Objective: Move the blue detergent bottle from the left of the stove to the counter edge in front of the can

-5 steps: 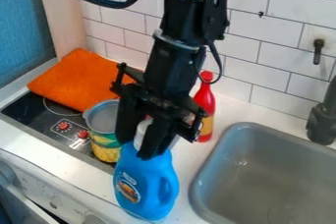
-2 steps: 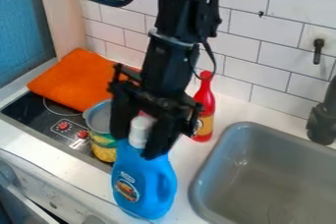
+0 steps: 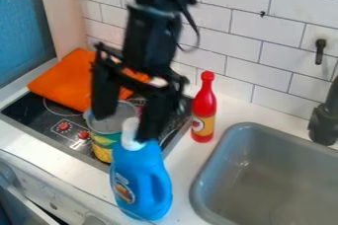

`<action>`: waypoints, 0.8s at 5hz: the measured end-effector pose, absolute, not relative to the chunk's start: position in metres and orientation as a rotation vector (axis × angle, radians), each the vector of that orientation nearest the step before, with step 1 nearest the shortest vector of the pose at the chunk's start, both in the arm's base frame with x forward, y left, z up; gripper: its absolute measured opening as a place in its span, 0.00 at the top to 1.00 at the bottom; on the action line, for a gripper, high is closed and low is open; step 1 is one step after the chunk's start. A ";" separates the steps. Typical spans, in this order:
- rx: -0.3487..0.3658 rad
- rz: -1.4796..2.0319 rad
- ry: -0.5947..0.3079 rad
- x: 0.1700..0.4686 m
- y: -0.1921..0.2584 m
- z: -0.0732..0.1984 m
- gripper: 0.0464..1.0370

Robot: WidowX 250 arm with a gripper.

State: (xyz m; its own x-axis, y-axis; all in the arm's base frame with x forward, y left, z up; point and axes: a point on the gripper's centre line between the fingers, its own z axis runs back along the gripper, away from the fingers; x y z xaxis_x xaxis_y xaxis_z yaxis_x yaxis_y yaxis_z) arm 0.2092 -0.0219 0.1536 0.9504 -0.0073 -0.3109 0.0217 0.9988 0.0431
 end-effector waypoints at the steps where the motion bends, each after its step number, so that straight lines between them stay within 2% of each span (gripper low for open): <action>1: 0.046 0.010 0.234 0.206 -0.007 0.176 0.04; 3: 0.090 0.053 0.110 0.213 0.053 0.187 0.04; 4: 0.068 0.041 0.115 0.225 0.073 0.175 0.04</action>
